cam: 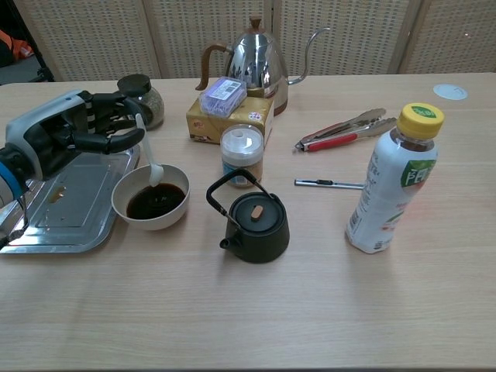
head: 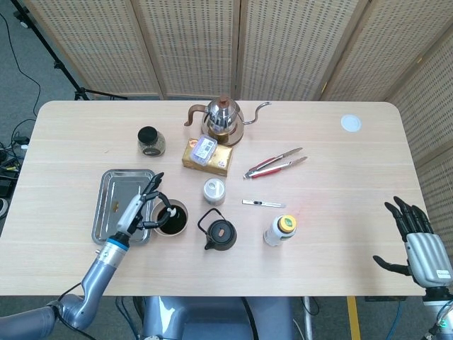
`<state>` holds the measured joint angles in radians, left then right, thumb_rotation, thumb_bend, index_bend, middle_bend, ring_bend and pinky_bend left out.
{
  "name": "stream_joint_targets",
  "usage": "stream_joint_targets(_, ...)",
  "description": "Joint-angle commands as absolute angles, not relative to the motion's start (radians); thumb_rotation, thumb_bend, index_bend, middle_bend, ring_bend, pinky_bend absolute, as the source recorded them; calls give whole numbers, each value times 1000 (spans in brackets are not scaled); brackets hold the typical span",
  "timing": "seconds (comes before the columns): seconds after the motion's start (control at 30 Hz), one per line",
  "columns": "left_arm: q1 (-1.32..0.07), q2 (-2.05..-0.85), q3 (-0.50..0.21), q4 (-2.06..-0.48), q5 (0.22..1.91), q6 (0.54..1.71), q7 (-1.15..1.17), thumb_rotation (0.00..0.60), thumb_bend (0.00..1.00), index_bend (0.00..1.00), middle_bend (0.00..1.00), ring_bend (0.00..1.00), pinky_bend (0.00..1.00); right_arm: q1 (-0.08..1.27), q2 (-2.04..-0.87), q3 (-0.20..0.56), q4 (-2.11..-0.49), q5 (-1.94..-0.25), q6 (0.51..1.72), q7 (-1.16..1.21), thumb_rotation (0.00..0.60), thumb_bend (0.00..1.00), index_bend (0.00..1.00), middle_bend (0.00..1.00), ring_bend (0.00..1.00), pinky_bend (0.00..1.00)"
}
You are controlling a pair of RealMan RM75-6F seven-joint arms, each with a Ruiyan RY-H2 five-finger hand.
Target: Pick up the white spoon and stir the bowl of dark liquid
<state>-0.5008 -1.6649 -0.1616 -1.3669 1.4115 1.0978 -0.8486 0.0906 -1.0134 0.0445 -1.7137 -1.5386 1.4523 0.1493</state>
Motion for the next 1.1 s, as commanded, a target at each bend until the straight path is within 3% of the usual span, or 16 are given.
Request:
stream_joint_targets(0.03,-509,-1719,-160,-1288,1410,1090,-899,600,398,622,0,0,0,91,-1013,44,-1713,-1538,1450,150,600,0,0,0,0,0)
stream_joint_targets(0.53,-524,-1843,-155,-1104,1422,1100,-967,600,406,629,0,0,0,95,-1013,44,-1711,-1530,1439,154,600,0,0,0,0,0)
stream_joint_targets(1.1,-529,-1893,-139,-1040,1444,1114,-970,600,409,635,0,0,0,100,-1017,40,-1709,-1526,1424,153,600,0,0,0,0,0)
